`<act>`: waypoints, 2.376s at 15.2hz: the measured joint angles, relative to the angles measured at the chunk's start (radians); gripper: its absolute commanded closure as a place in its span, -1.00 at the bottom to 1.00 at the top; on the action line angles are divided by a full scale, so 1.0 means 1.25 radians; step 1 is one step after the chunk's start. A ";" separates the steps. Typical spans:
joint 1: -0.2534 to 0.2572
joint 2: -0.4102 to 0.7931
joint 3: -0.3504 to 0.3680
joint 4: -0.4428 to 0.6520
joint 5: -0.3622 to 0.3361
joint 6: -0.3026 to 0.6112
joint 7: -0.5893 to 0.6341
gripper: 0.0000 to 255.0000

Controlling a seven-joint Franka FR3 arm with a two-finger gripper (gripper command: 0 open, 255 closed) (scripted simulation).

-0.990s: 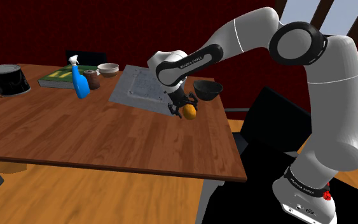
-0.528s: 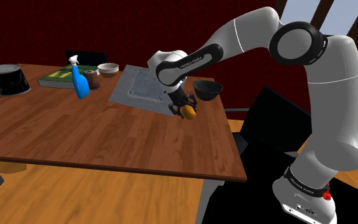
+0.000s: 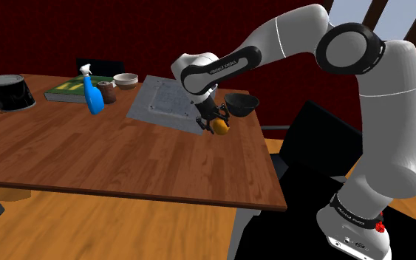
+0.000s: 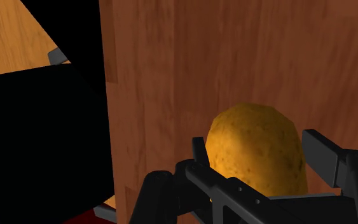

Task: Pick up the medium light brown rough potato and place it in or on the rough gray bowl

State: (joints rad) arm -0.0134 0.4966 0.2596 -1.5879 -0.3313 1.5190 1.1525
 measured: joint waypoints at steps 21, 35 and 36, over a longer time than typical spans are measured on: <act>0.010 -0.052 0.005 0.148 0.008 -0.191 -0.049 1.00; -0.048 -0.058 -0.029 0.223 -0.032 -0.243 -0.168 1.00; -0.057 -0.049 -0.036 0.238 -0.040 -0.244 -0.187 1.00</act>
State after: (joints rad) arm -0.0849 0.4353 0.2149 -1.2899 -0.3814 1.2138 0.9191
